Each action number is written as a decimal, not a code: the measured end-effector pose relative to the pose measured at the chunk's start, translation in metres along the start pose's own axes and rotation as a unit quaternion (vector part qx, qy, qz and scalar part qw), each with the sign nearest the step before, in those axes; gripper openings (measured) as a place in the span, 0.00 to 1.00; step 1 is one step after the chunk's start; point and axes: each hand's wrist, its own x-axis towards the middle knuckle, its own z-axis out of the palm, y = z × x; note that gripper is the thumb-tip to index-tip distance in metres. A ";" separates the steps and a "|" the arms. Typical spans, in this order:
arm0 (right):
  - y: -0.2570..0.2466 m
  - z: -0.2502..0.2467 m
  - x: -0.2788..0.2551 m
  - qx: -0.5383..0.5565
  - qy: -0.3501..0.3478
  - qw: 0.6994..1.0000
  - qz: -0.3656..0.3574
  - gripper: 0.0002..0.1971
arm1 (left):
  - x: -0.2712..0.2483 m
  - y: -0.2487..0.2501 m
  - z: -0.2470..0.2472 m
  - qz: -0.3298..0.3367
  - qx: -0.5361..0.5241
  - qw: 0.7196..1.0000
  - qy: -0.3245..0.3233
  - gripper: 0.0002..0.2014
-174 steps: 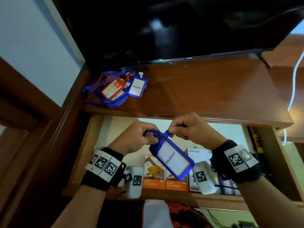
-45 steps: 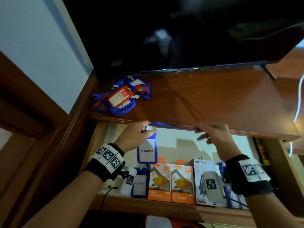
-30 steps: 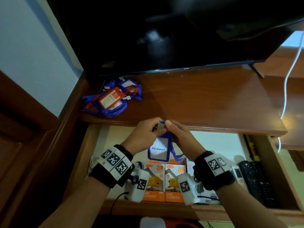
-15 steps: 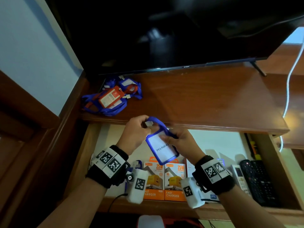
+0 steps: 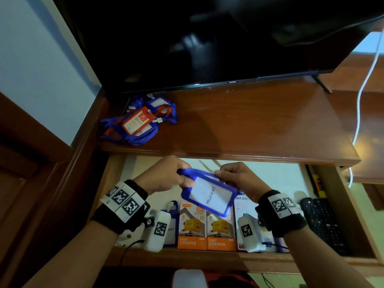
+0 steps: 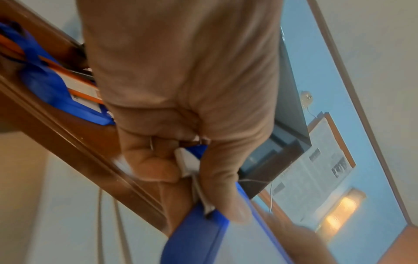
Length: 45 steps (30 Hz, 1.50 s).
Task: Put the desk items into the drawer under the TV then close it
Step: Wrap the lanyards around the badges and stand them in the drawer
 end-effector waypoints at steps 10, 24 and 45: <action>-0.007 0.063 -0.005 0.014 -0.026 1.000 -0.002 0.24 | 0.016 -0.006 0.003 -0.034 -0.292 0.909 0.294 0.04; -0.057 0.012 0.012 -0.268 -0.069 0.953 -0.121 0.04 | -0.002 -0.016 0.006 -0.018 0.027 0.999 0.021 0.01; -0.035 0.066 0.000 -0.313 -0.133 0.935 -0.101 0.12 | -0.005 -0.047 0.013 -0.024 0.009 0.966 0.258 0.03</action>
